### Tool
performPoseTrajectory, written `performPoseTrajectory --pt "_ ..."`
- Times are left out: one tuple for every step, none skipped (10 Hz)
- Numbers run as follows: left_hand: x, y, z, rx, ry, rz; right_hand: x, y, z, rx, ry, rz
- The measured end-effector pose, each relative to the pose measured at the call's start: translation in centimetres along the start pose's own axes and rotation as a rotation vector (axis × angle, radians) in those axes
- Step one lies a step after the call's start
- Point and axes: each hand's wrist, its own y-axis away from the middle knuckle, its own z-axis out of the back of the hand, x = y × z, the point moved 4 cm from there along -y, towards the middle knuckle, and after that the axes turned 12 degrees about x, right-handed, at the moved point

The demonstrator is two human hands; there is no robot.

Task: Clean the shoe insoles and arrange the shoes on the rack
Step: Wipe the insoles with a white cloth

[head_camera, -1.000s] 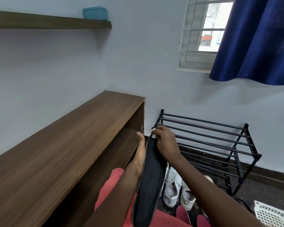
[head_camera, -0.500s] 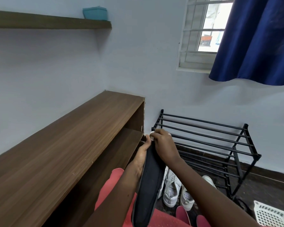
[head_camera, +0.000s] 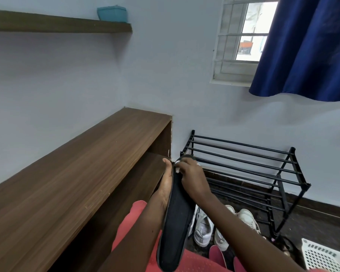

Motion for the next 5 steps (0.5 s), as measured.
performPoseTrajectory --pt "-0.7 -0.1 0.1 0.036 -0.081 0.0 1.0 1.3 -0.6 0.018 -0.107 0.049" --pt "-0.9 -0.1 1.2 -0.099 -0.039 -0.031 1.1 1.4 -0.5 0.051 -0.131 0.062" --pt "-0.5 -0.4 0.7 -0.114 0.142 -0.042 1.2 0.9 -0.3 0.054 -0.075 0.032" --pt "0.1 -0.7 -0.1 -0.083 0.357 -0.038 0.6 -0.5 0.7 -0.003 -0.044 -0.014" --pt "0.4 -0.5 -0.5 0.002 0.34 -0.032 0.2 -1.6 1.9 -0.026 -0.061 -0.107"
